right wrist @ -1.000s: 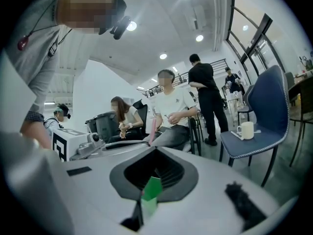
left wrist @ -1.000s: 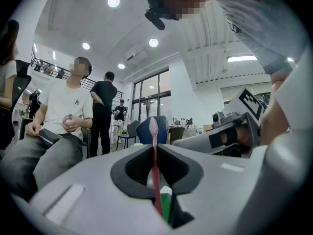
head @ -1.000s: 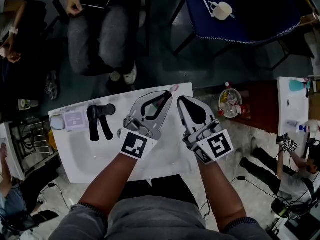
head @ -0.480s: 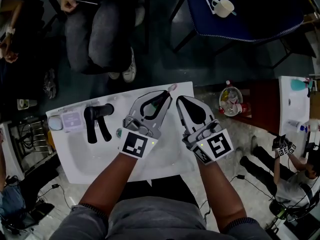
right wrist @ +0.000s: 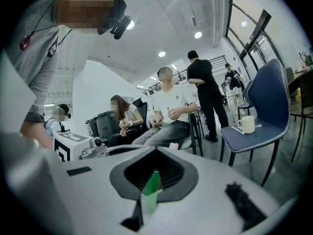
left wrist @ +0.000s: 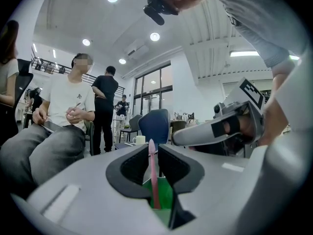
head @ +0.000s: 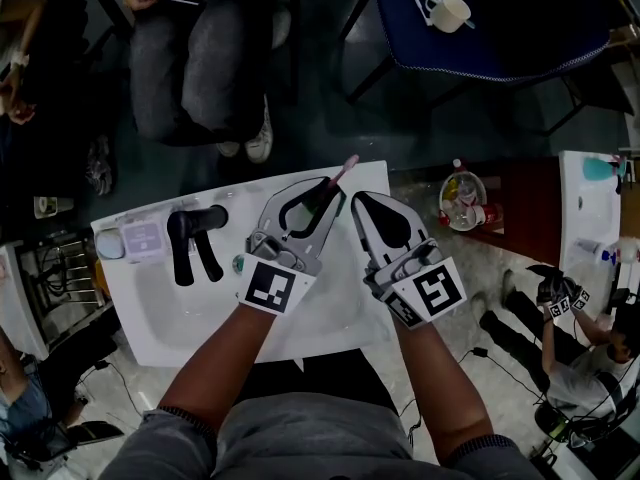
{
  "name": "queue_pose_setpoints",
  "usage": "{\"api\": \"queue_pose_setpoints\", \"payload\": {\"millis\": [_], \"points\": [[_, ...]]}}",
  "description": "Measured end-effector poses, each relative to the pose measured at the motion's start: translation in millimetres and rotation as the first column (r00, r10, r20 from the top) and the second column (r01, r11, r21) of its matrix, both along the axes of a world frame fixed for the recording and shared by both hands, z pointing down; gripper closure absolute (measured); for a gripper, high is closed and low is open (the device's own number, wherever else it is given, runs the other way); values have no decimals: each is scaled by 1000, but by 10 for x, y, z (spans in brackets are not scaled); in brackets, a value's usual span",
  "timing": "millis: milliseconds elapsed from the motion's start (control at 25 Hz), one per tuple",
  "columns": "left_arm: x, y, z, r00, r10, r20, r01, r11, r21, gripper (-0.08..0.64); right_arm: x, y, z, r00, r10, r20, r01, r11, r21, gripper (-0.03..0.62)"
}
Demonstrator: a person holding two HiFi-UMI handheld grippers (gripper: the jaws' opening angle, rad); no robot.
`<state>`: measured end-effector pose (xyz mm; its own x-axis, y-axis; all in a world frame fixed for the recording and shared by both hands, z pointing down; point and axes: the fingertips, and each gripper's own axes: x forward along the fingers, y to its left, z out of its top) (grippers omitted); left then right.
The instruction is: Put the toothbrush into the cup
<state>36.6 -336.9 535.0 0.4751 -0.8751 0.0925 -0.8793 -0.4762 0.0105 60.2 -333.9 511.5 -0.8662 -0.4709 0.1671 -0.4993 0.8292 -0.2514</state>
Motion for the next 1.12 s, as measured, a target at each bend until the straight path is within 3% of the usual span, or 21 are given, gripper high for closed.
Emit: {"api": "queue_pose_setpoints", "payload": {"millis": [280, 440, 680, 840, 1120], "points": [[-27, 34, -105, 1000, 4, 8, -4, 1000, 12, 509, -29, 7, -90, 1000, -4, 18, 4, 1000, 10, 578], [-51, 100, -233, 1000, 6, -23, -6, 1000, -1, 522, -24, 44, -153, 1000, 1, -8, 0, 1000, 25, 578], [-90, 245, -491, 999, 36, 28, -37, 999, 40, 552, -54, 156, -371, 1000, -5, 15, 4, 999, 50, 578], [-131, 407, -664, 999, 14, -42, -13, 1000, 5, 569, -50, 295, -513, 1000, -23, -11, 24, 997, 78, 578], [-91, 600, -1054, 997, 54, -49, -54, 999, 6, 560, 15, 456, -839, 999, -35, -21, 37, 993, 110, 578]]}}
